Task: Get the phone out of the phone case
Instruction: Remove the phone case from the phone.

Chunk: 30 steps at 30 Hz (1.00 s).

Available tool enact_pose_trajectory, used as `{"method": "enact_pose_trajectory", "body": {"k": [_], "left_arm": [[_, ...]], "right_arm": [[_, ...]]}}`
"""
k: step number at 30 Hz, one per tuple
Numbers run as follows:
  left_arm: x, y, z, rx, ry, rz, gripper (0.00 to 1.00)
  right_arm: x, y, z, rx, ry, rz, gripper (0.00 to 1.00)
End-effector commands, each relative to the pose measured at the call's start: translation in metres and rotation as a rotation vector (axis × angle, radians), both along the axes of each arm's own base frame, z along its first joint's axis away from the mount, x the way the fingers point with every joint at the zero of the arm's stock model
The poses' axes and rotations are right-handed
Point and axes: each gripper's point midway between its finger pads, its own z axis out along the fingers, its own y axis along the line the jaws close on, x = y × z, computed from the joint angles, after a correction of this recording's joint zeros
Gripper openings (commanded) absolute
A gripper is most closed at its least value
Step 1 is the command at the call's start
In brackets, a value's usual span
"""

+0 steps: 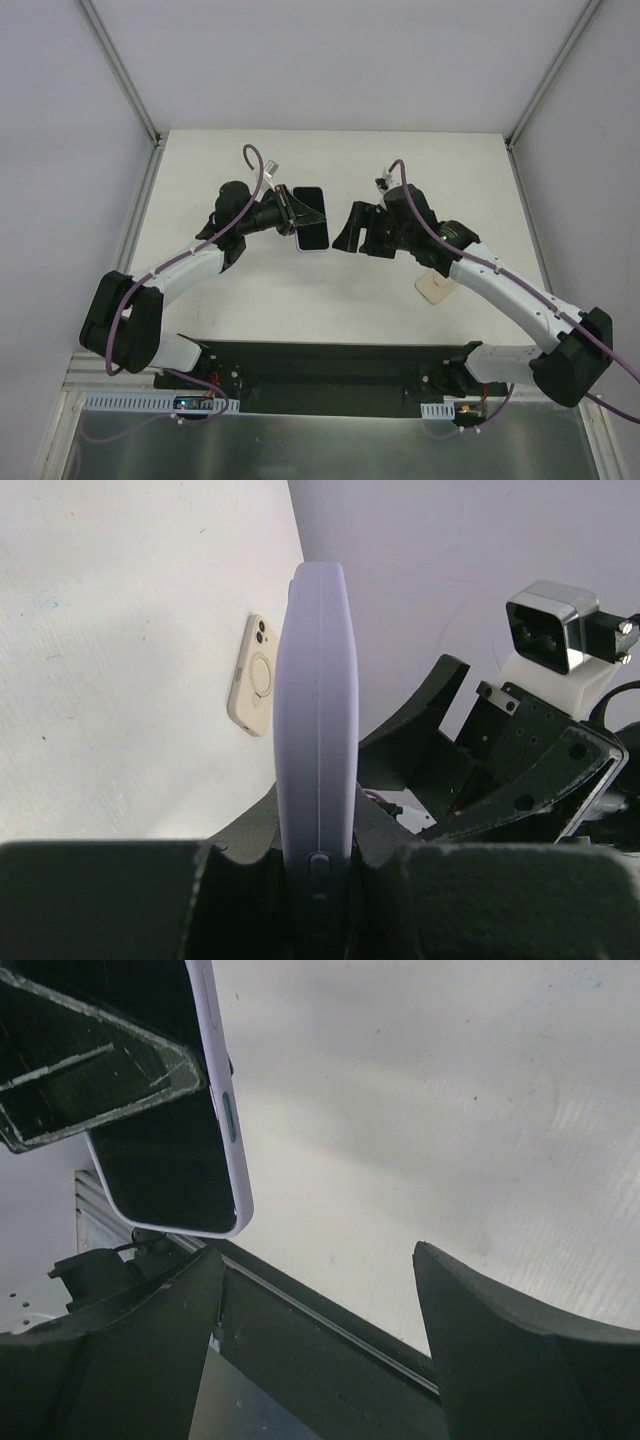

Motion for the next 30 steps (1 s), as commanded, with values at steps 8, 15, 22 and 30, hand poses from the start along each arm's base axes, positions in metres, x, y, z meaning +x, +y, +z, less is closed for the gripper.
{"method": "enact_pose_trajectory", "body": {"k": [8,15,22,30], "left_arm": [[-0.007,-0.002,0.047,-0.085,-0.142,-0.012,0.00],[-0.009,-0.002,0.051,-0.090,-0.151,-0.013,0.00],[-0.011,-0.001,0.058,-0.098,-0.166,-0.012,0.00],[-0.013,0.003,0.068,-0.098,-0.192,0.003,0.00]], "right_arm": [[0.020,0.009,0.014,-0.018,-0.044,-0.023,0.79],[0.019,0.012,0.000,-0.049,-0.019,-0.012,0.79],[0.018,0.017,-0.008,-0.077,-0.005,0.002,0.78],[0.015,0.007,-0.023,-0.141,0.006,-0.036,0.78]]}}
